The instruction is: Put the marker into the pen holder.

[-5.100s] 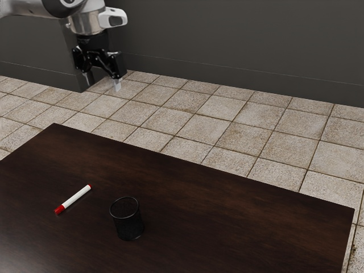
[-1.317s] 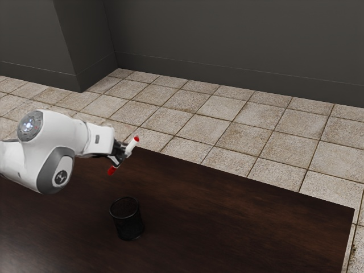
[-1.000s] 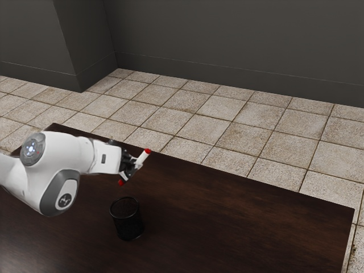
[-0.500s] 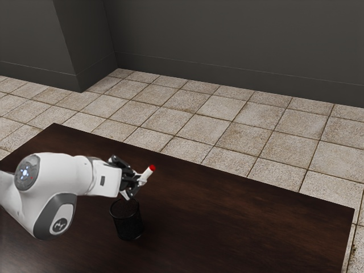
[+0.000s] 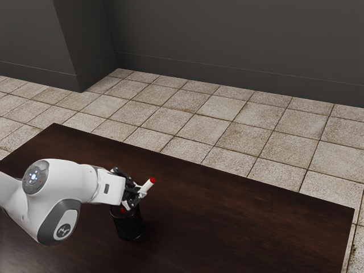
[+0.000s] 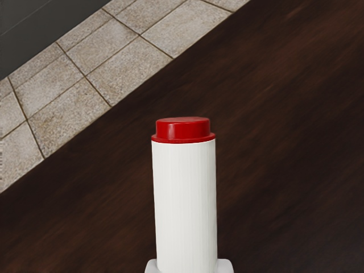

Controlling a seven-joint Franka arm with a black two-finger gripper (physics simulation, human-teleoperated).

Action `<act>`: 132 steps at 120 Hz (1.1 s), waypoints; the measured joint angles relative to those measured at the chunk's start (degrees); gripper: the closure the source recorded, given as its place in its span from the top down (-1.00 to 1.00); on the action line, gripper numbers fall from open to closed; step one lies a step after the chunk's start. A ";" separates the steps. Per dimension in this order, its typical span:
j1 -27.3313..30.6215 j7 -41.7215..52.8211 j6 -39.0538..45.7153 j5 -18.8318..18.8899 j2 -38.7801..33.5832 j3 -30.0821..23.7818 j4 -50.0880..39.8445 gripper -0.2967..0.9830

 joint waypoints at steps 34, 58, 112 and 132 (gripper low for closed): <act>0.09 -0.23 -0.07 -0.03 0.47 0.89 0.00 -0.61; 0.08 -0.54 -0.29 0.13 2.42 2.38 0.08 -0.25; 0.26 -8.22 -59.97 0.98 9.72 13.10 52.38 0.44; -1.36 -13.85 -86.36 3.62 15.10 18.19 71.78 0.49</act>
